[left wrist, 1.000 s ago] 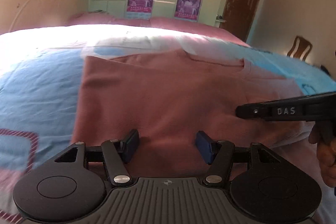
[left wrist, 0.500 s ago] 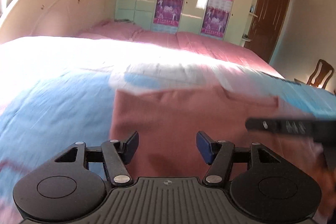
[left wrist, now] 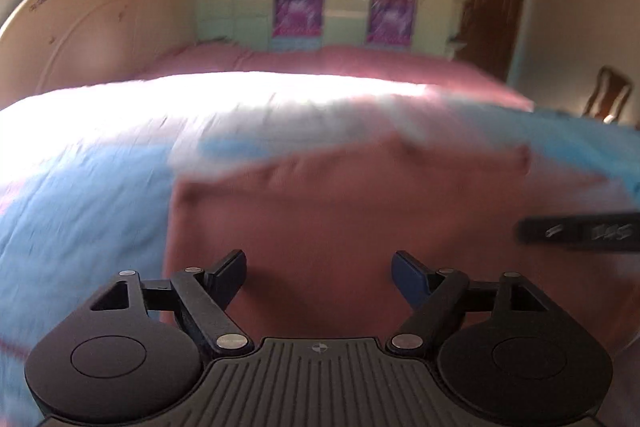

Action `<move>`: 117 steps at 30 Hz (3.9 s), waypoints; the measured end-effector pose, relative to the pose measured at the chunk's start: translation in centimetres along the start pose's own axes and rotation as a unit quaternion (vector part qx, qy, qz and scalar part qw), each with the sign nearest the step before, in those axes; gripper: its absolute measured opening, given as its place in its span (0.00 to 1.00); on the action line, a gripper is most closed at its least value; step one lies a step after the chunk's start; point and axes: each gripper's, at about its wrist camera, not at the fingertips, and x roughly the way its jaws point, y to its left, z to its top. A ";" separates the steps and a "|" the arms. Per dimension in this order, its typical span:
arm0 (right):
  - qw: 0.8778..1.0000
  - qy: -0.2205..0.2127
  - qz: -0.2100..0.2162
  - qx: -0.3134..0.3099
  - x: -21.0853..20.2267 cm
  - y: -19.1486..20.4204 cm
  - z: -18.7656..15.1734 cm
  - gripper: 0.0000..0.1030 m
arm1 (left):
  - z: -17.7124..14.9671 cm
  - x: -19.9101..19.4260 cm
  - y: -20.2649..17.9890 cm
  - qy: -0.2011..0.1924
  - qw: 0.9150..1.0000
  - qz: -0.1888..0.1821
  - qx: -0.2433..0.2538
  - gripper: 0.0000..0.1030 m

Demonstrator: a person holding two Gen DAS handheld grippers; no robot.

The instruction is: Fold small clothes

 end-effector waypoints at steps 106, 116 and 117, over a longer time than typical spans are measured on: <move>0.946 -0.089 0.158 0.269 -25.8 -20.8 -4.9 0.12 | -6.7 -20.2 9.5 -0.027 0.939 -0.183 -0.289 0.06; 0.925 0.012 0.148 0.350 -6.2 -25.9 5.5 0.15 | 3.7 -2.0 9.6 0.036 0.952 -0.128 -0.276 0.06; 0.926 0.019 0.148 0.347 -4.6 -25.7 5.6 0.18 | 3.5 -1.0 9.8 0.040 0.953 -0.127 -0.271 0.06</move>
